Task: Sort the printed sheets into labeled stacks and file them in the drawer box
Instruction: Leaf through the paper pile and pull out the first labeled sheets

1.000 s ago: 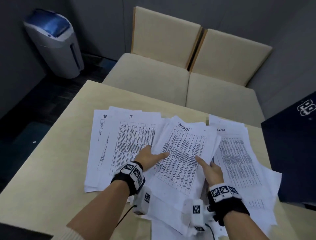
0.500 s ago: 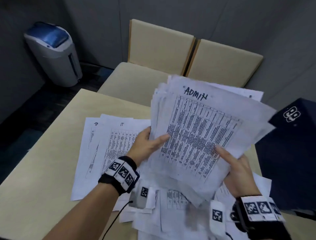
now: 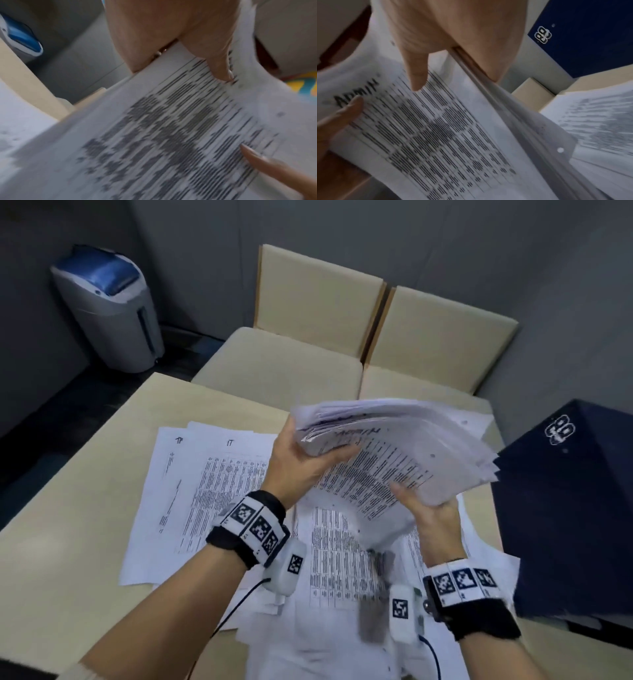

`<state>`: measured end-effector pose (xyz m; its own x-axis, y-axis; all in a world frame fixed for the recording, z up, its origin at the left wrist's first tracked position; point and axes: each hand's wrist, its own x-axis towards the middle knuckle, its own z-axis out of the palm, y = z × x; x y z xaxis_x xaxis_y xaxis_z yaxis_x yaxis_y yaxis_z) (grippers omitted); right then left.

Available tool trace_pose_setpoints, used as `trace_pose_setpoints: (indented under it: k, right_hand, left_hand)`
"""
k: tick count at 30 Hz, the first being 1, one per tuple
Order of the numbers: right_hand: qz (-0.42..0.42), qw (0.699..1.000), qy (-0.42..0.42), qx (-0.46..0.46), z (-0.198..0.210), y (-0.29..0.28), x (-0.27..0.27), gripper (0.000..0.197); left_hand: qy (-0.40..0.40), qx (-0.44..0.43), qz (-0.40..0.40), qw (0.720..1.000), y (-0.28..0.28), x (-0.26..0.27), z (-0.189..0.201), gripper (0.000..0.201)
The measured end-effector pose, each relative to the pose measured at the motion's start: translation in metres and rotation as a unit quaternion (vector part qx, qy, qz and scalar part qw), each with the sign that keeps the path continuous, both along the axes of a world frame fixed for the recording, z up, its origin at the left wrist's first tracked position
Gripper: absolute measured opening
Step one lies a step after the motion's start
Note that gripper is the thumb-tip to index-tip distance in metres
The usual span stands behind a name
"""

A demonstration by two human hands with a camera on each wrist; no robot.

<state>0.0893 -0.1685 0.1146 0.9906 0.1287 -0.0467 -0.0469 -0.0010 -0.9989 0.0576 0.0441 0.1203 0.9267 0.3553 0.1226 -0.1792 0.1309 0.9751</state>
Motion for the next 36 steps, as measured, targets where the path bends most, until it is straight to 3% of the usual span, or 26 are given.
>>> trace_pose_setpoints:
  k: [4, 7, 9, 11, 13, 16, 18, 20, 22, 25, 27, 29, 32, 36]
  right_hand:
    - [0.078, 0.994, 0.040, -0.070, -0.019, -0.001, 0.018, 0.042]
    - [0.091, 0.989, 0.036, -0.109, -0.020, -0.004, 0.031, 0.030]
    - [0.078, 0.990, 0.028, -0.114, -0.017, -0.006, 0.033, 0.028]
    - [0.038, 0.991, 0.022, -0.127, -0.024, -0.014, 0.033, 0.053]
    - [-0.042, 0.991, 0.059, -0.109, -0.038, -0.024, 0.032, 0.086]
    - [-0.076, 0.972, 0.215, 0.056, -0.053, -0.031, 0.027, 0.103]
    - [-0.025, 0.945, 0.279, 0.168, -0.054, -0.030, 0.026, 0.086]
    - [-0.015, 0.955, 0.263, 0.134, -0.052, -0.026, 0.027, 0.070]
    - [-0.074, 0.974, 0.204, 0.068, -0.043, -0.024, 0.028, 0.071]
    - [-0.133, 0.987, 0.061, 0.060, -0.011, -0.017, 0.019, 0.047]
    - [-0.135, 0.989, -0.009, 0.053, 0.012, -0.010, 0.008, 0.028]
    - [-0.129, 0.988, -0.053, 0.064, 0.019, -0.010, 0.001, 0.027]
    - [-0.137, 0.988, -0.060, 0.049, 0.010, -0.014, -0.008, 0.027]
    - [-0.090, 0.996, -0.002, 0.013, -0.022, -0.015, -0.024, 0.038]
  left_hand:
    - [0.022, 0.180, 0.017, 0.983, -0.007, 0.005, -0.025, 0.051]
    - [0.020, 0.213, 0.085, 0.973, -0.010, 0.009, -0.028, 0.028]
    - [0.016, 0.165, 0.120, 0.979, -0.009, 0.008, -0.019, 0.015]
    - [0.016, 0.065, 0.134, 0.989, -0.003, 0.006, -0.009, 0.025]
    - [0.003, -0.048, 0.158, 0.986, 0.007, 0.003, 0.002, 0.019]
    - [0.001, -0.159, 0.148, 0.976, 0.019, -0.001, -0.001, 0.032]
    - [0.044, -0.184, 0.082, 0.978, 0.016, -0.004, -0.012, 0.047]
    - [0.107, -0.178, 0.034, 0.978, 0.012, -0.011, -0.024, 0.042]
    - [0.113, -0.191, 0.040, 0.974, 0.022, -0.015, -0.031, 0.025]
    - [0.087, -0.247, 0.062, 0.963, 0.067, -0.012, -0.036, 0.034]
    - [0.100, -0.198, 0.036, 0.974, 0.096, -0.008, -0.033, 0.037]
    - [0.115, -0.095, -0.018, 0.989, 0.110, -0.004, -0.030, 0.036]
    - [0.115, -0.009, -0.031, 0.993, 0.112, 0.001, -0.021, 0.044]
    - [0.118, 0.005, -0.029, 0.993, 0.089, 0.000, -0.032, 0.046]
